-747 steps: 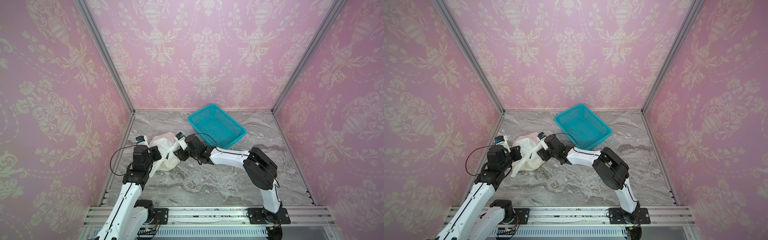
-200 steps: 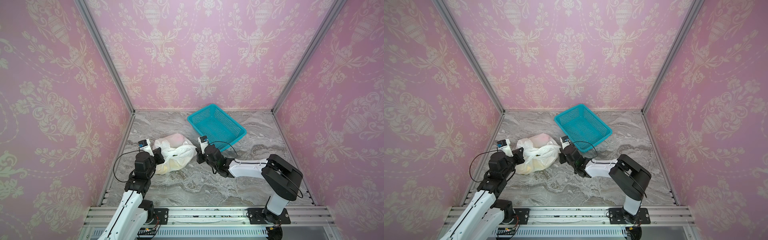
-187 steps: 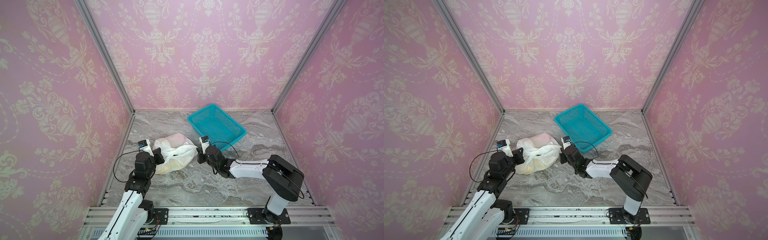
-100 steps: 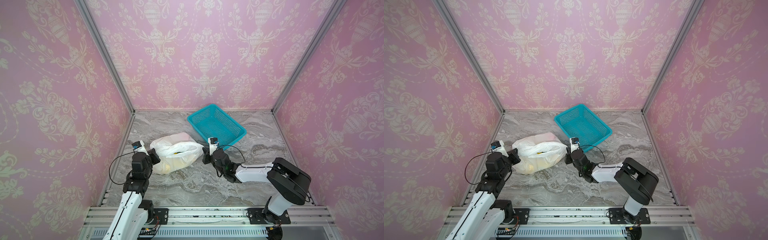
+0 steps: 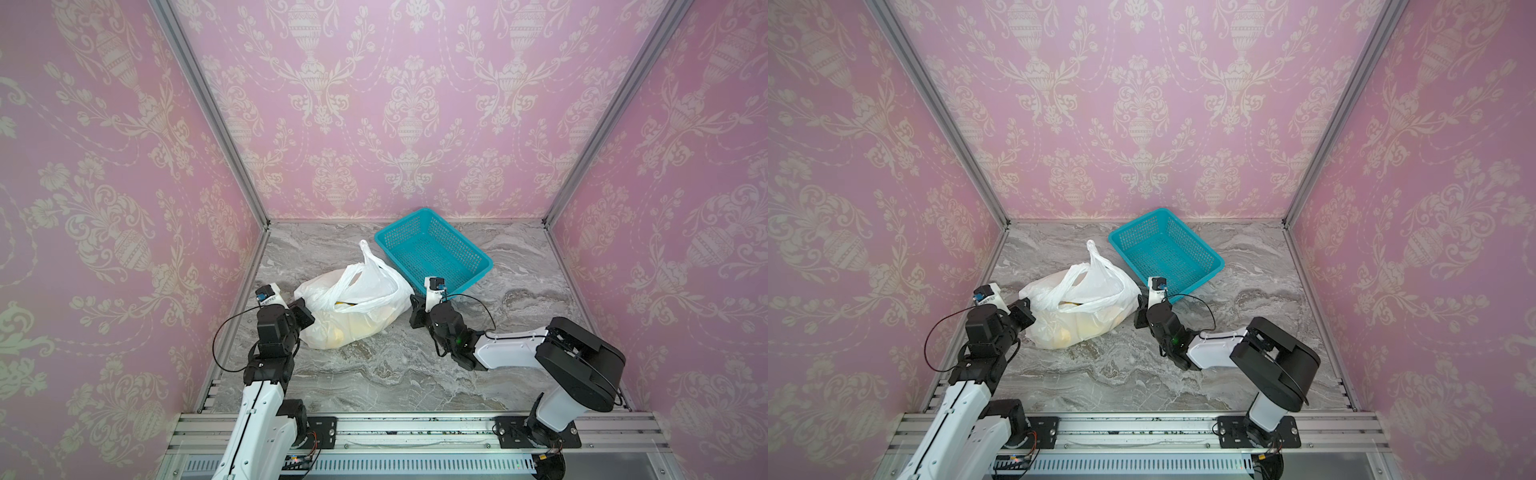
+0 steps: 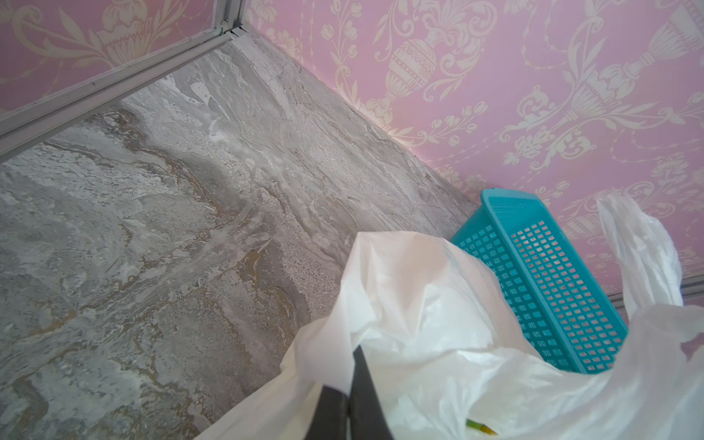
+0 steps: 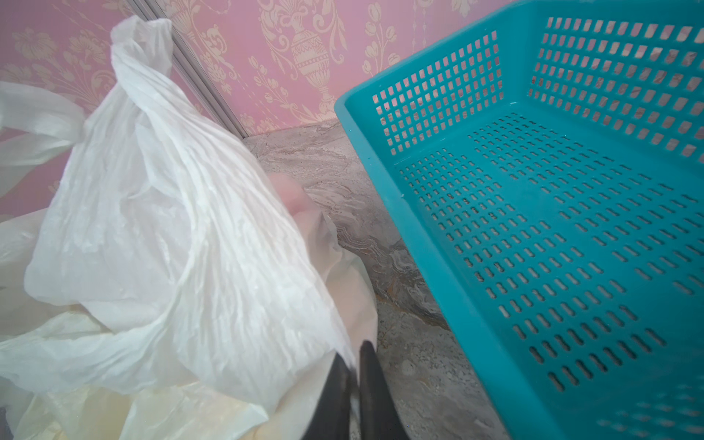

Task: Untie the knot of the plastic bag and take out the fruit
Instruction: Untie the plastic bag at the middle-left of the table.

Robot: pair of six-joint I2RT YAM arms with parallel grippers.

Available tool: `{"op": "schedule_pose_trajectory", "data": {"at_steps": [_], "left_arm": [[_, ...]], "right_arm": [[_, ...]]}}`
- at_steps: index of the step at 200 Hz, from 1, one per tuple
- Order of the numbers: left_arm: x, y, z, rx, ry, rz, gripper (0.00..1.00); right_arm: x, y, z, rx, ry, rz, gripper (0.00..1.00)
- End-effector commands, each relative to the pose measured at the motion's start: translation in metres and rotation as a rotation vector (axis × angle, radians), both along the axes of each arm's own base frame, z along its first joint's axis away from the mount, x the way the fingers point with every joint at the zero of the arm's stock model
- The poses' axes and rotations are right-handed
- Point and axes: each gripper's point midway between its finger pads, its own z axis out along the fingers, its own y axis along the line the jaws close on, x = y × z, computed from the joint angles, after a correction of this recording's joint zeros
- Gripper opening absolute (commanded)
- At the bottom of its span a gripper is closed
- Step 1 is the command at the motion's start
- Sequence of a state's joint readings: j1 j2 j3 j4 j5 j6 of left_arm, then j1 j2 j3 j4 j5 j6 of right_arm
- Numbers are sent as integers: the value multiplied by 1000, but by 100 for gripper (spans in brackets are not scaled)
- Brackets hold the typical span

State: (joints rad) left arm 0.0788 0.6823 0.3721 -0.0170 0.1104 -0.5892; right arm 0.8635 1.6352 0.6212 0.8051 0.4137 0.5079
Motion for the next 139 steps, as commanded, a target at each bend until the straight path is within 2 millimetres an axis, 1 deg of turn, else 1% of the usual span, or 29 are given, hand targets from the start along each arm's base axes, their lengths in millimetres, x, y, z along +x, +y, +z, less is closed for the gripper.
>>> {"op": "schedule_pose_trajectory", "data": {"at_steps": [1, 19, 26, 31, 41, 49, 66, 76, 91, 101, 104, 123, 139], "left_arm": [[0, -6, 12, -20, -51, -37, 1], [-3, -7, 20, -15, -87, -46, 7], [-4, -8, 23, -14, -100, -47, 13], [-5, -9, 25, -12, -107, -51, 20], [-7, -8, 27, -10, -113, -50, 39], [-8, -9, 30, -7, -121, -53, 52], [-10, -10, 37, 1, -139, -62, 71], [-12, -11, 41, 6, -152, -66, 78], [-16, -12, 48, 14, -178, -70, 85], [-19, -12, 53, 20, -198, -72, 88], [-20, -12, 54, 22, -203, -72, 88], [-27, -14, 65, 39, -241, -82, 89], [-34, -13, 75, 66, -261, -82, 90]], "right_arm": [[-2, -10, 27, 31, -67, -32, 28], [-9, -10, 43, 4, -107, -8, 52], [-11, -8, 50, -12, -117, 12, 59], [-12, -7, 54, -37, -116, 26, 64], [-12, -2, 61, -95, -101, 56, 69], [-13, 2, 63, -145, -81, 82, 73], [-15, 16, 68, -232, -51, 161, 76], [-15, 23, 67, -266, -33, 197, 78], [-12, 32, 62, -312, -1, 230, 81], [-9, 38, 58, -342, 22, 247, 81], [-8, 40, 54, -354, 32, 251, 80], [-1, 52, 46, -395, 66, 273, 80], [6, 59, 38, -426, 90, 274, 80]]}}
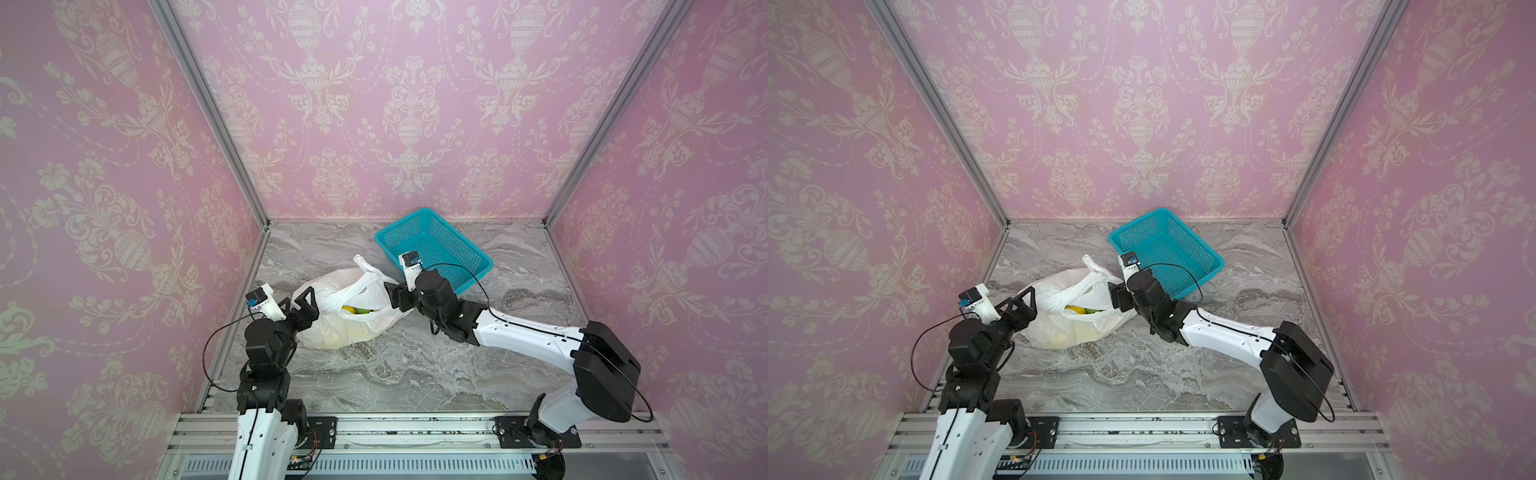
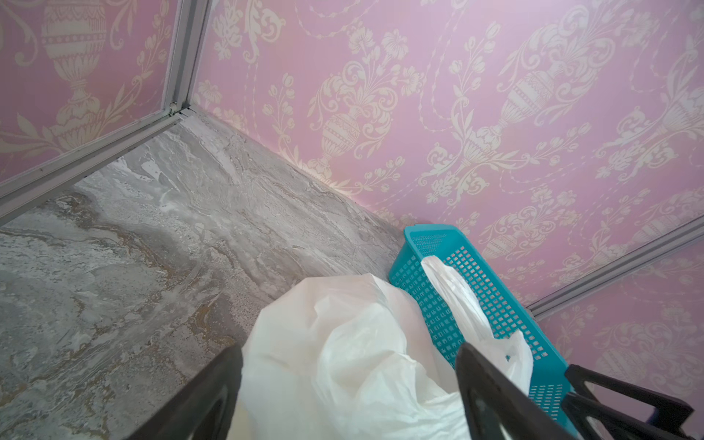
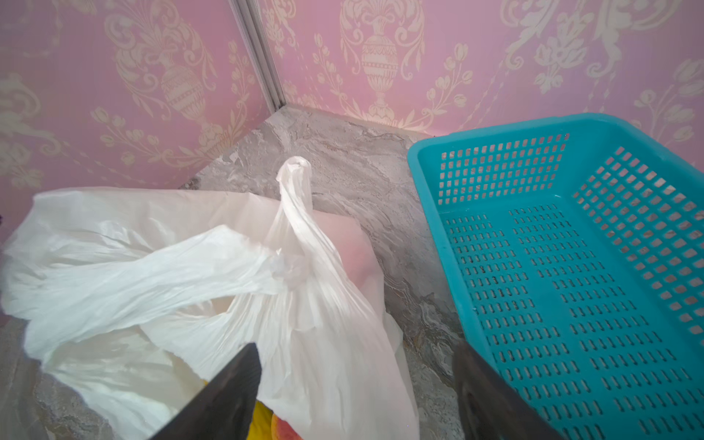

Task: Untie the knot of the plastic bag and take out the fruit
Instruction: Untie the plastic bag at the middle-left of the table.

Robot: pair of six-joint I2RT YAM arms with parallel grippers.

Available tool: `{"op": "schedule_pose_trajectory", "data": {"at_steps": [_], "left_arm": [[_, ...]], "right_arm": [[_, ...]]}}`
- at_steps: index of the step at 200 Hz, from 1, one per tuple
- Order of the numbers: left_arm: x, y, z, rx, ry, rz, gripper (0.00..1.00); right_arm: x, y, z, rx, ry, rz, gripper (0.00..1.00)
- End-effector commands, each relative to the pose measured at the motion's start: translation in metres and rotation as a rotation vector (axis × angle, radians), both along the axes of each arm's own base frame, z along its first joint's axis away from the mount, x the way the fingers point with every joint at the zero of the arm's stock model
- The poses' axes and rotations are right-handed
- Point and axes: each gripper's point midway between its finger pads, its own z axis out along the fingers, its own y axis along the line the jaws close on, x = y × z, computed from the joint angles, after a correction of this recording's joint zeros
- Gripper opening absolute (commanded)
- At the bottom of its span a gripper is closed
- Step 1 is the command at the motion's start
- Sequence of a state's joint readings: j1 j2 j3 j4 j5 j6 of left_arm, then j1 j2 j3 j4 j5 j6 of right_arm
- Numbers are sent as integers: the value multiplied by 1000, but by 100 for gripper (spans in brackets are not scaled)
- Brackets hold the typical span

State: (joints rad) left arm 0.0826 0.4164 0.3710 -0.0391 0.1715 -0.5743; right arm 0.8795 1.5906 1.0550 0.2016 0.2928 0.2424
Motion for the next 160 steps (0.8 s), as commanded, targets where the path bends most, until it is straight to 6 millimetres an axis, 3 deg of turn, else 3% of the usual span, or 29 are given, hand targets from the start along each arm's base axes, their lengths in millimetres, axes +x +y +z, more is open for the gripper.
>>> {"op": "schedule_pose_trajectory", "data": {"at_steps": [1, 16, 19, 53, 85, 106, 152, 154, 160], "left_arm": [[-10, -2, 11, 53, -20, -16, 90], [-17, -2, 20, 71, -49, -14, 91], [-18, -2, 21, 74, -56, -15, 91], [-22, -17, 34, 76, -123, -92, 91], [-15, -45, 35, 94, -129, -222, 89], [-11, -68, 31, 151, -112, -299, 89], [2, -111, 8, 365, 11, -388, 88], [3, -112, 7, 375, 18, -388, 88], [5, -115, 3, 408, 38, -384, 88]], "right_arm": [[-3, 6, -36, -149, 90, 44, 80], [3, 8, -47, -186, 109, 32, 79], [7, 13, -35, -169, 93, 30, 79], [22, 17, -42, -192, 106, 9, 78], [26, 14, -43, -171, 107, -9, 76], [25, 12, -43, -145, 108, -13, 69], [19, 12, -32, -71, 103, 5, 18], [16, 8, -43, -88, 119, 4, 16], [13, 7, -46, -84, 126, 7, 12]]}}
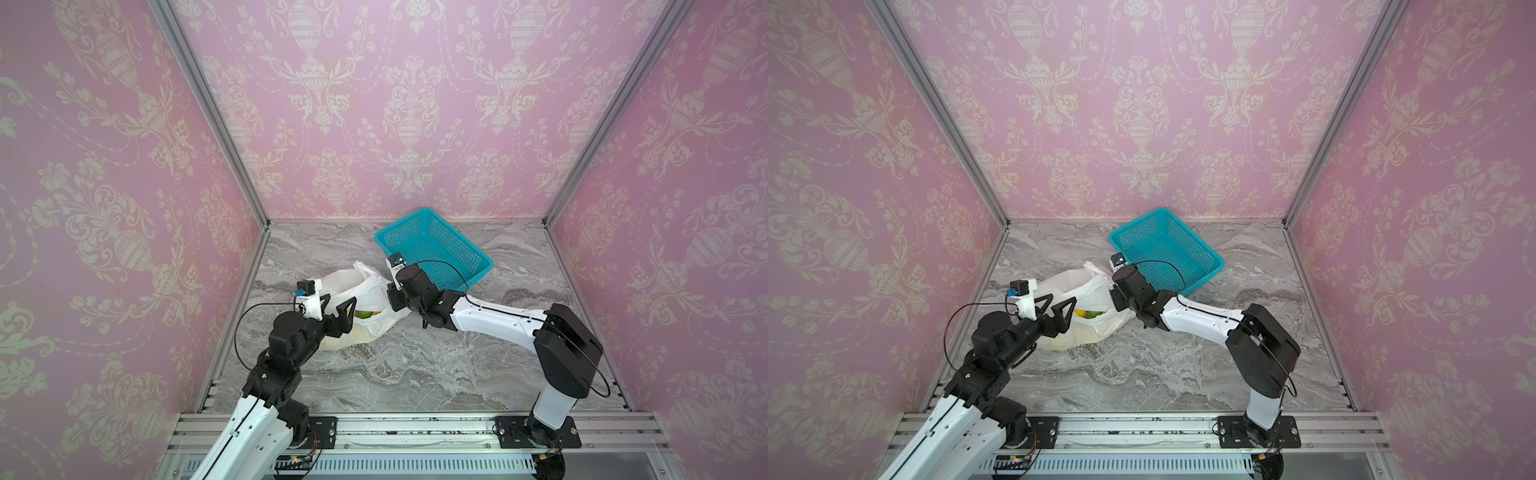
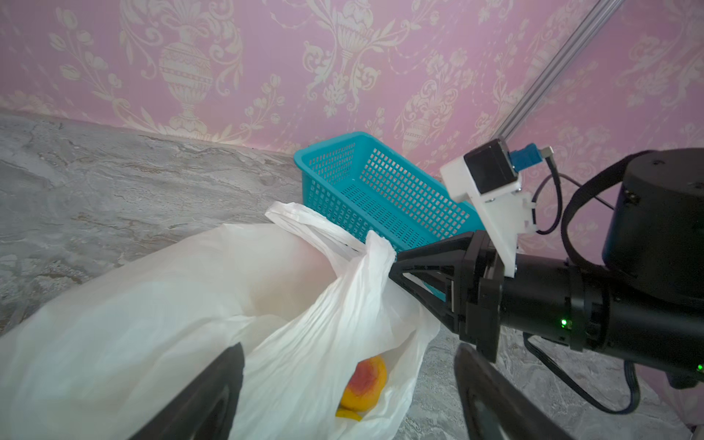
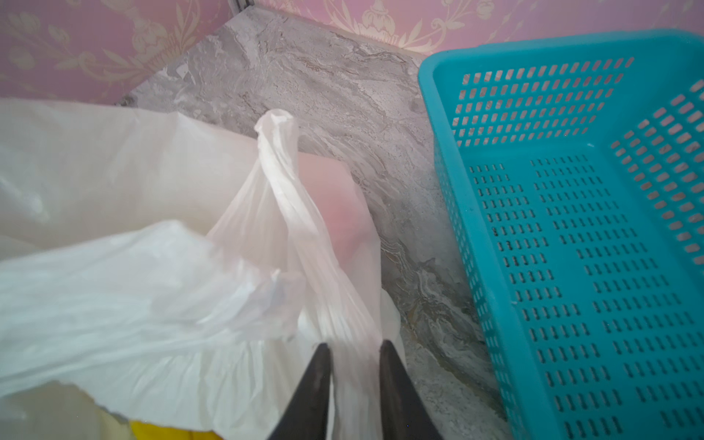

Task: Untie the knot of the plastic bag and take out the fruit
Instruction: Untie the plastic bag at the middle-left of the table.

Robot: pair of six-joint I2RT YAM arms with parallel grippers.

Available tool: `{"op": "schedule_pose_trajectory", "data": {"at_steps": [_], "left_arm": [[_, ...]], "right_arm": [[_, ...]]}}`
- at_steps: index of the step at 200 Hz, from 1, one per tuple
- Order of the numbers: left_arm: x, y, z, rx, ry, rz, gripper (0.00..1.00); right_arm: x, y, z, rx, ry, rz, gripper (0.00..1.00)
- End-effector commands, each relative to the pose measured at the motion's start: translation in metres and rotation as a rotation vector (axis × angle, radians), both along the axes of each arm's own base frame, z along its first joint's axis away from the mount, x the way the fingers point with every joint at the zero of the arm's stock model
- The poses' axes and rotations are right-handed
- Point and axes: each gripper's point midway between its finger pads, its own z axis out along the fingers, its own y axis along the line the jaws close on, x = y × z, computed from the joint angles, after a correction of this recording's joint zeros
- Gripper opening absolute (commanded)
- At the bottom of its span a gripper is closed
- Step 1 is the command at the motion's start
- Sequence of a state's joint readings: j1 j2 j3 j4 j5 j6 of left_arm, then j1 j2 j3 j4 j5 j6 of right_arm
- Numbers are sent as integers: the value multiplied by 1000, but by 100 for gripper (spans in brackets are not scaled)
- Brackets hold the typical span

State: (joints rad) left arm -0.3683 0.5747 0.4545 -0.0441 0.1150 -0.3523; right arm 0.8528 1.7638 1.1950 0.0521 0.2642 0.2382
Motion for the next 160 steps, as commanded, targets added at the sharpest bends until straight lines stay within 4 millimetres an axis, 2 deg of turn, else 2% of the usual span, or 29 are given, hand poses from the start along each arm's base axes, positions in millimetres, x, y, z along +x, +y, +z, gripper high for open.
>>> {"op": "schedule_pose_trajectory", "data": {"at_steps": [1, 30, 65, 87, 105, 136, 141, 152, 160], "left_arm": [[10, 0, 4, 177, -26, 49, 88], [16, -6, -5, 313, 7, 76, 89], [18, -23, -11, 439, 12, 53, 95], [19, -28, -13, 513, -2, 64, 99], [23, -26, -18, 567, 9, 98, 99], [32, -8, -21, 647, 37, 215, 99], [32, -6, -21, 658, 40, 229, 95], [33, -3, -20, 666, 40, 247, 75], [32, -1, -19, 661, 37, 255, 47]], "right_arm": [[-7, -4, 6, 51, -1, 3, 11], [-15, -4, 13, 99, -10, 21, 0], [-30, -3, 31, 154, -52, 42, 0], [-41, 5, 37, 172, -66, 69, 0], [-47, 11, 42, 175, -74, 87, 0], [-55, 16, 47, 177, -87, 103, 0], [-55, 16, 48, 178, -91, 103, 0], [-57, 15, 49, 180, -97, 101, 0], [-56, 13, 49, 179, -103, 92, 0]]}}
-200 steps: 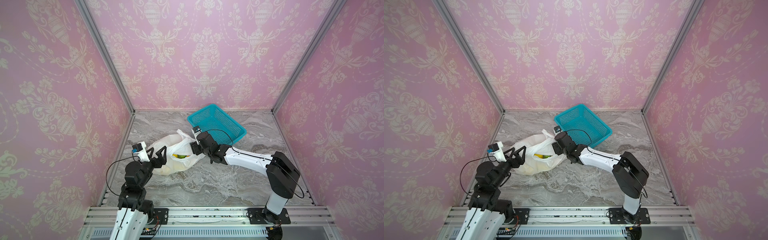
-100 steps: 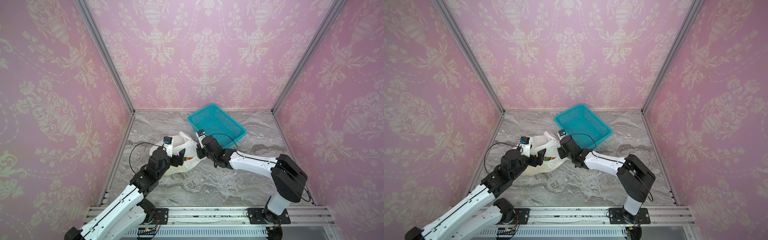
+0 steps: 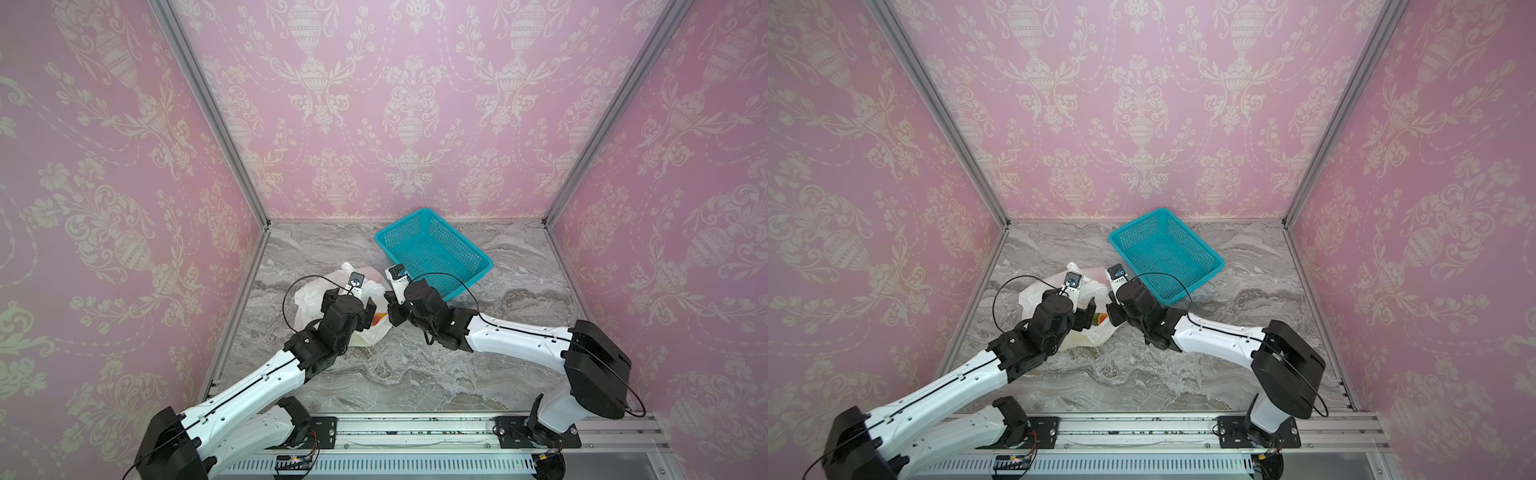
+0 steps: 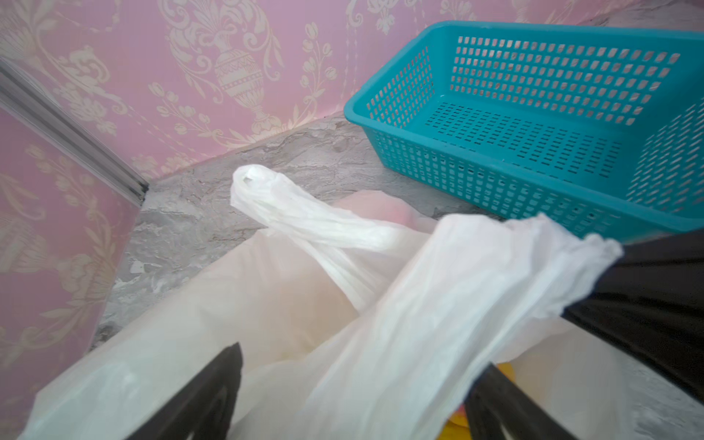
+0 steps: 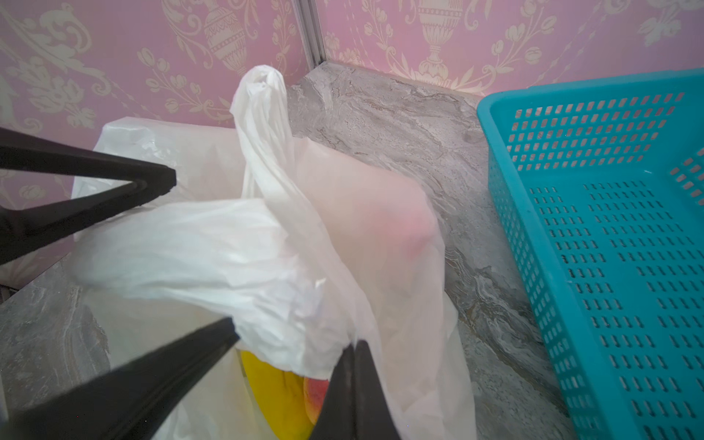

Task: Untie the knot of the plastic bag and take out the fruit
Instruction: Untie the plastic bag at the middle-left of the table, then pick up the plastic bag from the middle-left of the table.

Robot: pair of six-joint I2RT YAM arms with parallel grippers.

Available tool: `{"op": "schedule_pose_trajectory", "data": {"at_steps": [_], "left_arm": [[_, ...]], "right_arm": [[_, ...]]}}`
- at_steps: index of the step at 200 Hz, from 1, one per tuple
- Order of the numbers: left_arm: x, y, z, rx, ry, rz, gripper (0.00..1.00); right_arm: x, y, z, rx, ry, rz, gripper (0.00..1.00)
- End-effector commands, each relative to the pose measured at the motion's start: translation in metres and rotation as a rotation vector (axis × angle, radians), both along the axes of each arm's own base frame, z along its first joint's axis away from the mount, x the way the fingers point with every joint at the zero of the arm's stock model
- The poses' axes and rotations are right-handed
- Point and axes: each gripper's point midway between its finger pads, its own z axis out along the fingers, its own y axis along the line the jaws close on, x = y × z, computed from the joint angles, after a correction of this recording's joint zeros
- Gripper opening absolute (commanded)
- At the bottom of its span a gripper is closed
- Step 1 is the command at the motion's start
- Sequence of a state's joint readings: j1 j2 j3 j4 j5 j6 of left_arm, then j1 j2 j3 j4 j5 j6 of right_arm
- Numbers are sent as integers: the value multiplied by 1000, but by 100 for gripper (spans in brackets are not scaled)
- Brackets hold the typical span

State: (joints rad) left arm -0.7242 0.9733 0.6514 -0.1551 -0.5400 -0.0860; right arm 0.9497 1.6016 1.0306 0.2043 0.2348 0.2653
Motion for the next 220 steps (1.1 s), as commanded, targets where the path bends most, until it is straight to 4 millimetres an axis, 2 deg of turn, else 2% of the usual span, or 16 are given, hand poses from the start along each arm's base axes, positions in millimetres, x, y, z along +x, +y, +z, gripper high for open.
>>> {"op": "schedule_pose_trajectory", "data": {"at_steps": [1, 6, 14, 22, 42, 56, 72, 84, 118, 141, 145, 147, 153, 187, 204, 220], "left_arm": [[2, 17, 14, 58, -42, 84, 43], [1, 18, 17, 47, -51, 88, 31], [0, 19, 20, 28, -65, 89, 20], [-3, 20, 24, 9, -80, 85, 14], [-10, 24, 35, -48, -123, 70, 6], [-16, 30, 42, -77, -156, 78, 2], [-20, 35, 48, -101, -184, 87, 1], [-22, 37, 51, -115, -200, 86, 1], [-25, 38, 55, -132, -212, 80, 0], [-26, 38, 56, -137, -214, 75, 0], [-26, 38, 55, -138, -214, 75, 0], [-26, 38, 56, -139, -214, 74, 0], [-26, 38, 55, -137, -212, 74, 0], [-26, 38, 55, -139, -212, 72, 0], [-27, 39, 56, -141, -216, 76, 0], [-27, 40, 57, -146, -220, 84, 0]], "right_arm": [[-3, -5, 15, 36, -33, -19, 0], [-2, -6, 16, 40, -36, -26, 0], [-1, -9, 14, 38, -38, -44, 0], [0, -11, 14, 42, -44, -58, 0], [1, -16, 14, 55, -55, -79, 9], [0, -18, 16, 67, -60, -79, 19], [-2, -15, 19, 67, -62, -58, 47], [-2, -12, 21, 47, -56, -42, 62], [7, -8, 23, -24, -58, -53, 76], [21, -1, 27, -50, -57, -55, 77], [22, 0, 20, -66, -45, -52, 77], [26, 3, 31, -49, -58, -53, 77], [31, 7, 36, -45, -59, -51, 77], [53, 26, 29, -57, -30, -49, 72], [62, 29, 24, -75, -15, -61, 58], [67, 29, 28, -80, -20, -75, 31]]}}
